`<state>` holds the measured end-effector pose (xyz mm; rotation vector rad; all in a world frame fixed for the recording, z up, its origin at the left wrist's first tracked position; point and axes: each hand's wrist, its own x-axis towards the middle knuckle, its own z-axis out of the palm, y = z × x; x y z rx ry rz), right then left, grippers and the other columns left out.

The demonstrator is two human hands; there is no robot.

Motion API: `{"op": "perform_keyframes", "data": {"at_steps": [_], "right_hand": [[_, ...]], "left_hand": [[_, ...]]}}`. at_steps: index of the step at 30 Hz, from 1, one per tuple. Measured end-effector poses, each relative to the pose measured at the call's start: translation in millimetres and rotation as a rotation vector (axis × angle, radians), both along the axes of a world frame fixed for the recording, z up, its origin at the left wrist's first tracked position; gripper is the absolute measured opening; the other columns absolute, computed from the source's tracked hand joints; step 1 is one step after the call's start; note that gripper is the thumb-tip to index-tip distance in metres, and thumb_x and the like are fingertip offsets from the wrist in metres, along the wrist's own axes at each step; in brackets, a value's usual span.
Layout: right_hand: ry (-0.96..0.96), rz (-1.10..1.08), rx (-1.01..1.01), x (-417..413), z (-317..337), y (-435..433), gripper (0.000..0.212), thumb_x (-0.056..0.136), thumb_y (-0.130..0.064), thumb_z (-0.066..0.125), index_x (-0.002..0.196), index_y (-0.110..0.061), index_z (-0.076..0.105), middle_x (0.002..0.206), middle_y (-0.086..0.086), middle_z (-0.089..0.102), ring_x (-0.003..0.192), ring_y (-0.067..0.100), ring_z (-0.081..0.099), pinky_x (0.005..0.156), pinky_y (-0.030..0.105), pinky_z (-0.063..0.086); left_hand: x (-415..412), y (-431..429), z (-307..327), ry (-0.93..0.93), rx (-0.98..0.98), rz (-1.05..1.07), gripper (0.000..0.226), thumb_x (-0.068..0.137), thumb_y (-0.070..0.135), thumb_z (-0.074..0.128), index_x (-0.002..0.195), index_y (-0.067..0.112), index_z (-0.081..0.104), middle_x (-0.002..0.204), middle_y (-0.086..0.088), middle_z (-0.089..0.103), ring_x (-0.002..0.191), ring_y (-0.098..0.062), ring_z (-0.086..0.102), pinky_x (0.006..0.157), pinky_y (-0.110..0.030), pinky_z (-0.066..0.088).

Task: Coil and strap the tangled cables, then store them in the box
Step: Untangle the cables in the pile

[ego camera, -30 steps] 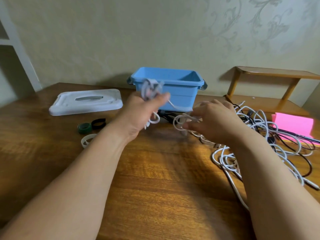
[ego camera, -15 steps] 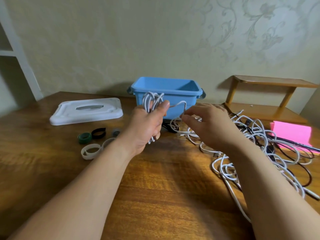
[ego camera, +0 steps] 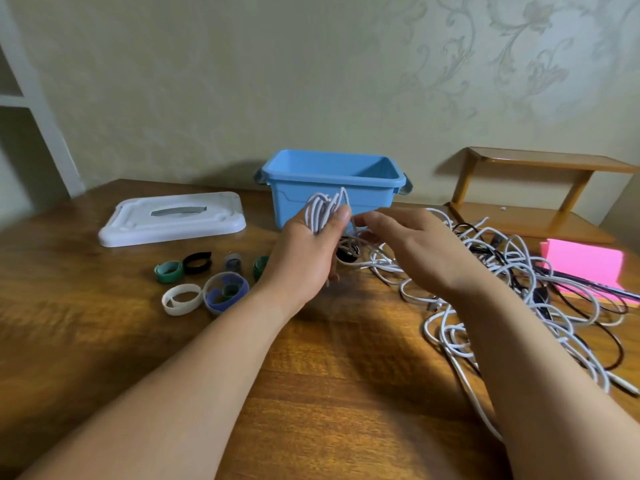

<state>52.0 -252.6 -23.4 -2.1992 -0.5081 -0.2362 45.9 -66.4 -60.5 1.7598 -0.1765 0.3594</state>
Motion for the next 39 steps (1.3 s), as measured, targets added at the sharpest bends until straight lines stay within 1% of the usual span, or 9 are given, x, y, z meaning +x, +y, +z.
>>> {"op": "perform_keyframes", "data": {"at_steps": [6,9,12,14,19,22,25,34,39], "right_hand": [[0.031,0.072,0.002,-7.7,-0.3,2.6,0.079,0.091,-0.091,0.034,0.11,-0.029,0.078,0.106,-0.008,0.08,0.104,0.008,0.074,0.1,0.041,0.056],[-0.005,0.023,-0.094,-4.7,-0.4,-0.1,0.073,0.086,-0.092,0.044,0.115,-0.031,0.071,0.102,-0.01,0.076,0.099,0.01,0.071,0.094,0.044,0.057],[-0.05,-0.053,-0.334,0.4,-3.0,-3.8,0.047,0.09,-0.07,0.066,0.122,-0.035,0.066,0.102,-0.016,0.072,0.097,0.011,0.068,0.092,0.045,0.056],[-0.099,-0.108,-0.393,0.6,-4.4,-3.3,0.037,0.094,-0.064,0.066,0.119,-0.037,0.067,0.097,-0.016,0.071,0.095,0.012,0.066,0.094,0.044,0.053],[-0.399,-0.199,-0.32,-4.5,-4.7,9.5,0.045,0.095,-0.068,0.045,0.116,-0.037,0.07,0.107,-0.019,0.068,0.108,0.009,0.057,0.096,0.041,0.031],[-0.514,-0.189,-0.34,-9.2,-4.4,16.2,0.041,0.094,-0.07,0.049,0.116,-0.04,0.069,0.111,-0.02,0.064,0.115,0.008,0.053,0.093,0.037,0.028],[-0.577,-0.204,-0.344,-7.5,-7.3,20.0,0.031,0.093,-0.065,0.057,0.095,-0.039,0.073,0.097,-0.018,0.063,0.111,0.012,0.055,0.096,0.041,0.031],[-0.358,-0.224,-0.197,-5.7,-15.1,29.7,0.034,0.096,-0.045,0.065,0.07,-0.024,0.066,0.077,-0.01,0.063,0.091,0.017,0.053,0.091,0.042,0.036],[-0.284,-0.085,-0.197,-8.7,-11.5,28.7,0.041,0.1,-0.049,0.043,0.069,-0.027,0.058,0.079,-0.007,0.059,0.088,0.015,0.052,0.102,0.048,0.039]], "left_hand": [[2.5,-0.8,2.5,-0.021,-0.086,-0.084,0.025,0.097,0.053,0.069,0.112,0.034,0.075,0.102,0.009,0.08,0.098,-0.013,0.075,0.091,-0.046,0.06],[3.2,4.6,6.8,-0.032,-0.239,0.035,0.014,0.103,0.039,0.069,0.098,0.027,0.074,0.072,0.01,0.065,0.066,-0.009,0.059,0.069,-0.036,0.051],[6.2,15.3,15.8,-0.023,-0.531,0.051,0.016,0.106,0.03,0.067,0.095,0.021,0.073,0.08,0.002,0.071,0.066,-0.009,0.059,0.065,-0.031,0.053],[7.0,21.6,20.1,-0.009,-0.609,0.033,0.015,0.107,0.028,0.065,0.096,0.02,0.073,0.084,0.002,0.075,0.074,-0.009,0.065,0.067,-0.028,0.057],[4.8,15.1,14.7,0.01,-0.451,0.045,0.019,0.105,0.029,0.068,0.089,0.024,0.078,0.086,0.0,0.079,0.088,-0.017,0.075,0.08,-0.039,0.059],[0.7,6.8,12.9,0.025,-0.373,0.019,0.016,0.105,0.03,0.069,0.092,0.024,0.077,0.088,-0.001,0.079,0.091,-0.021,0.077,0.085,-0.042,0.06],[-2.2,2.7,12.7,0.065,-0.354,0.005,0.015,0.106,0.029,0.066,0.097,0.022,0.076,0.086,-0.002,0.078,0.092,-0.026,0.077,0.084,-0.048,0.063],[-13.0,-3.8,15.0,0.131,-0.342,-0.162,0.024,0.107,0.011,0.052,0.089,0.015,0.067,0.07,-0.002,0.065,0.064,-0.013,0.067,0.061,-0.031,0.057],[-8.4,-1.2,10.4,0.157,-0.366,-0.089,0.024,0.107,0.021,0.054,0.113,0.004,0.072,0.088,-0.01,0.073,0.078,-0.019,0.07,0.074,-0.041,0.057]]}}
